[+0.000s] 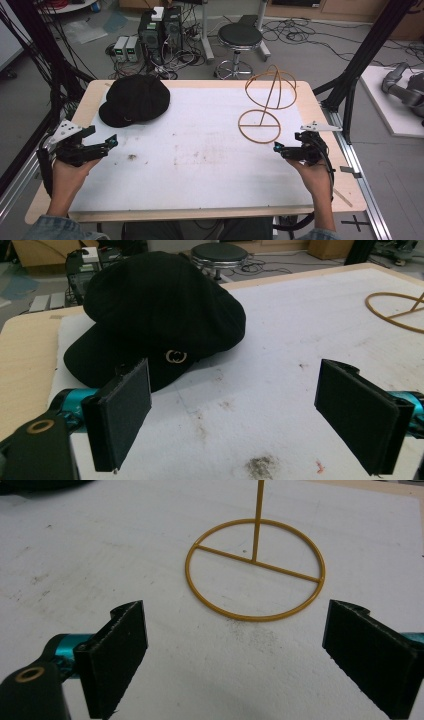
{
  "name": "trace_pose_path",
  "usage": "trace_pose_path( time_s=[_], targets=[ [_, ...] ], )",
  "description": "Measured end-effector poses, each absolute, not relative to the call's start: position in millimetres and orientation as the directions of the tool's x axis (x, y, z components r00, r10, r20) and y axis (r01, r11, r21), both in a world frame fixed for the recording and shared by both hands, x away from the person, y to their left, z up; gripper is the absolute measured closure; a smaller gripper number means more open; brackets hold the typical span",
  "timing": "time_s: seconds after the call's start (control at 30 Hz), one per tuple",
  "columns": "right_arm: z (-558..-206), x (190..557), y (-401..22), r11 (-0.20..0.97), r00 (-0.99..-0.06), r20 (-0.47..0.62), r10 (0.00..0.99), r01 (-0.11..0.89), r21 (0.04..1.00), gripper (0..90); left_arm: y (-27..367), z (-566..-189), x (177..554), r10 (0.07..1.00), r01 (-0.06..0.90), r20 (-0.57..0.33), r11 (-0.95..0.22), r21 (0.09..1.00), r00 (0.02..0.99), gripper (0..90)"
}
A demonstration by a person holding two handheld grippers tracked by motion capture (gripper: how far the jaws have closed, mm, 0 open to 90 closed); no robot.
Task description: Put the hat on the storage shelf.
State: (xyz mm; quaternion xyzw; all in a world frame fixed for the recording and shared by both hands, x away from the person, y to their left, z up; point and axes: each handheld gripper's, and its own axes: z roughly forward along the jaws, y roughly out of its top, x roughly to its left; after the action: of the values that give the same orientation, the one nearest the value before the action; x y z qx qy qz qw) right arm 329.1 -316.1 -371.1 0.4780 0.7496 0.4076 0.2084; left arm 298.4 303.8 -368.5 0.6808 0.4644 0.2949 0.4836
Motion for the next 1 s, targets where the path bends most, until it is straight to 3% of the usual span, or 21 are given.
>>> trace_pose_path(
  time_s=[0.6, 1.0],
  targets=[
    [-371, 329, -315, 0.207, -0.458, 0.086, 0.885, 0.551, 0.808, 10.5, 303, -371, 301, 0.916, 0.349, -0.051, -0.1, 0.932, 0.398, 15.1],
    [-371, 325, -318, 0.198, -0.456, 0.095, 0.885, 0.553, 0.81, 10.6, 295, -356, 323, 0.909, 0.344, -0.056, -0.098, 0.934, 0.413, 16.0]
  ],
)
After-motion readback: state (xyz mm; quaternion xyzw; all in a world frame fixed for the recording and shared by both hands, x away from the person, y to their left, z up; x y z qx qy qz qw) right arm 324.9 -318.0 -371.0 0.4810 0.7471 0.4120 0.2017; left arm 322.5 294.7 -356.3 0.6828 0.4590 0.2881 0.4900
